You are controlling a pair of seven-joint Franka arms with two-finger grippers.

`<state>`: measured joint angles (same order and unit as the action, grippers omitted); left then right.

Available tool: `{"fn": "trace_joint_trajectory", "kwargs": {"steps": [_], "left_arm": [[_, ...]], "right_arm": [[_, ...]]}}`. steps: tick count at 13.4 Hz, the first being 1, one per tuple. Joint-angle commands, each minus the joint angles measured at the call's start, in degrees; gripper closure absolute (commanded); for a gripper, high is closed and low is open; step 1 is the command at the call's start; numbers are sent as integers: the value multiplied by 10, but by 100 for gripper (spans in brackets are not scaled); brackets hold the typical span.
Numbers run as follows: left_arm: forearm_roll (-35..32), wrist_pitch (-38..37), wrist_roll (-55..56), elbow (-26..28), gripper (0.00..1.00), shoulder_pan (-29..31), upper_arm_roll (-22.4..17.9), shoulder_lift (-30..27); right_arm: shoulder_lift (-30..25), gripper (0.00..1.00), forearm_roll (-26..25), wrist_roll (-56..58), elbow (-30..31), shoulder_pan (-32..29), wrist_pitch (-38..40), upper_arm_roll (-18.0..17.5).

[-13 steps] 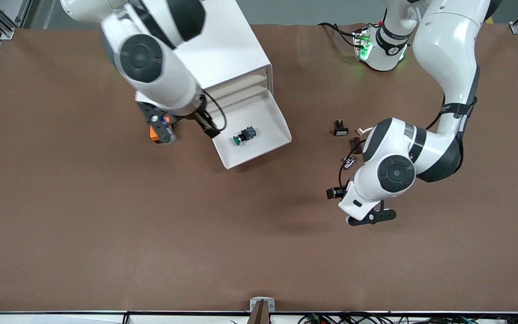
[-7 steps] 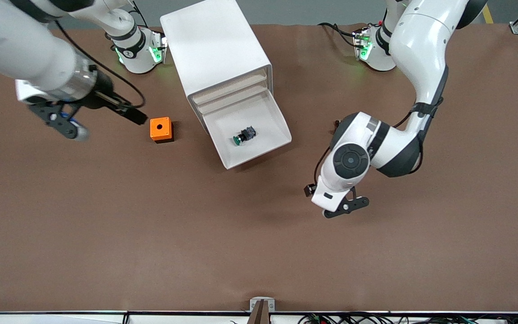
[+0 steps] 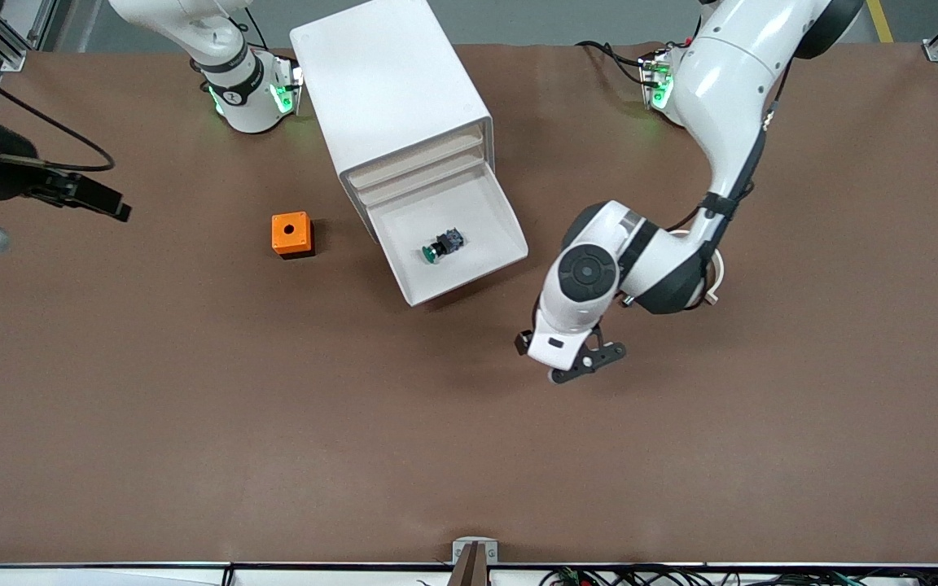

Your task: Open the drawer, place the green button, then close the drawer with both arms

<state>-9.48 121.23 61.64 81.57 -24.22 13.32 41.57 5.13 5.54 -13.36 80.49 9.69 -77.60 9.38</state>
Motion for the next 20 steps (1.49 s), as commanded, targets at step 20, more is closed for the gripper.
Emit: {"fn": "trace_joint_trajectory", "kwargs": {"steps": [20], "left_arm": [[2,129,185,96,0,-79,63,-7]], "right_arm": [[-1,0,-55,121,1,-73,-34,-16]]}}
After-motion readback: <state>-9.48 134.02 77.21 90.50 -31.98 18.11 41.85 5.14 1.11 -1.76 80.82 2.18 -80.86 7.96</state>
